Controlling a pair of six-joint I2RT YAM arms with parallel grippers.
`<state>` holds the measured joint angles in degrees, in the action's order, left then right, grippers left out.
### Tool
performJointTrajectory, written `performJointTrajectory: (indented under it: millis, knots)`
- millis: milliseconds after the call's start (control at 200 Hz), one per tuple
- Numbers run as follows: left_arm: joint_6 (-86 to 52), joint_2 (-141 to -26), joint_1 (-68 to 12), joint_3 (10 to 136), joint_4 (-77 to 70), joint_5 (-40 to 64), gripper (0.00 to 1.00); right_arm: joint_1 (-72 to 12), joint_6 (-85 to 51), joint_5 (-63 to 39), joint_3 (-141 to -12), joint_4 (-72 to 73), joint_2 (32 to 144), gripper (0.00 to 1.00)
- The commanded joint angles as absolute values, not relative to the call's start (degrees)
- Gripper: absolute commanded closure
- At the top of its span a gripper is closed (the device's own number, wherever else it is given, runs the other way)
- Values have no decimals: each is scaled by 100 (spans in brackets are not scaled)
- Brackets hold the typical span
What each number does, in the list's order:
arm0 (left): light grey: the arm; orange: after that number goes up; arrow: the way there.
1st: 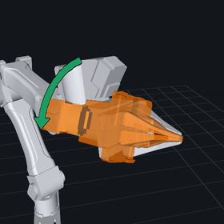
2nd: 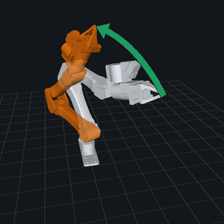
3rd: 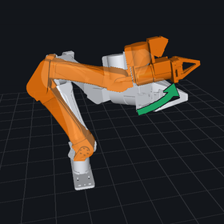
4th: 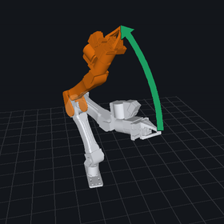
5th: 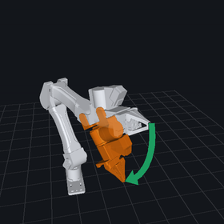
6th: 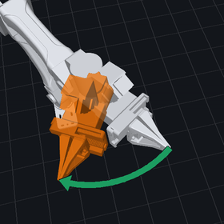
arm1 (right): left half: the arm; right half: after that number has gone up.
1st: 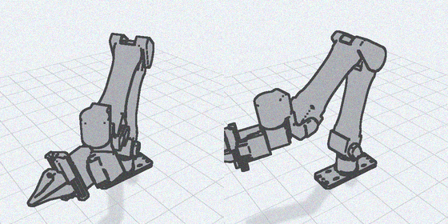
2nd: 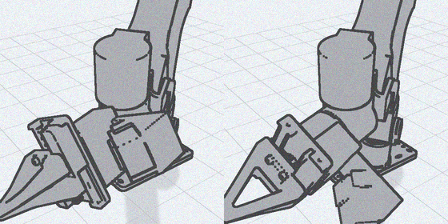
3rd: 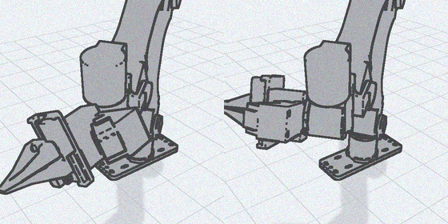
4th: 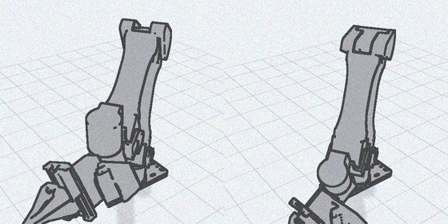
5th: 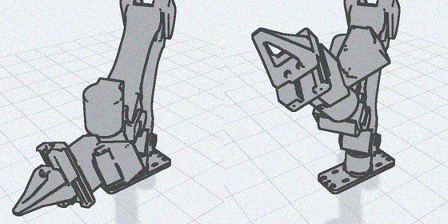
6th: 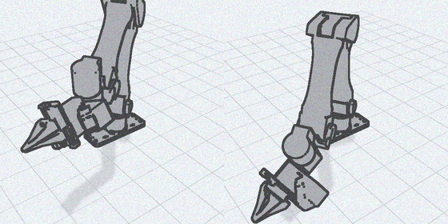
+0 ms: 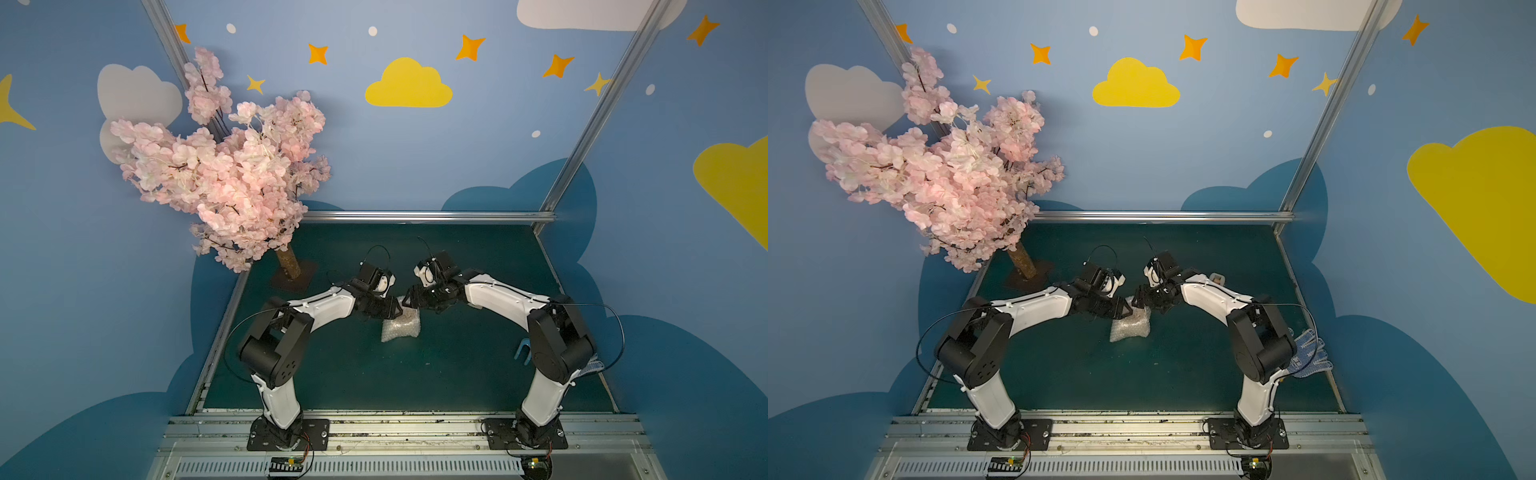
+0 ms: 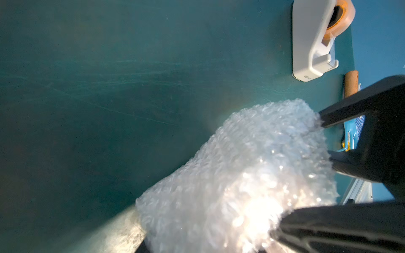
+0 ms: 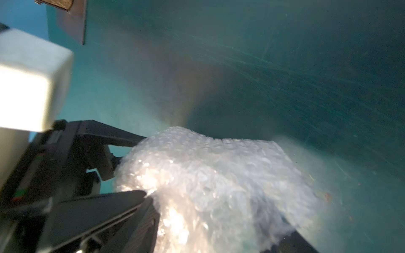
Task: Wrap mugs in bubble wrap
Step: Stick the tape on the bubble wrap.
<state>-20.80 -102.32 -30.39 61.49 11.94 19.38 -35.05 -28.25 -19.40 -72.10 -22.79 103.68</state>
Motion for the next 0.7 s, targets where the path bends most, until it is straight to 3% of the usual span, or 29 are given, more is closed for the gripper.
performJointTrajectory:
  millis: [0, 255, 696]
  knots:
    - [-1968, -10310, -3048, 6126, 1520, 1898, 51, -3446, -2856, -2071, -7243, -1808, 10262, 34]
    - [-1977, -10279, -3050, 6093, 1512, 1890, 51, -3410, -3031, -1301, -7370, -2446, 10326, 37]
    - [-1982, -10296, -3054, 6089, 1508, 1863, 51, -3743, -3045, -2101, -6107, -1826, 9229, 28]
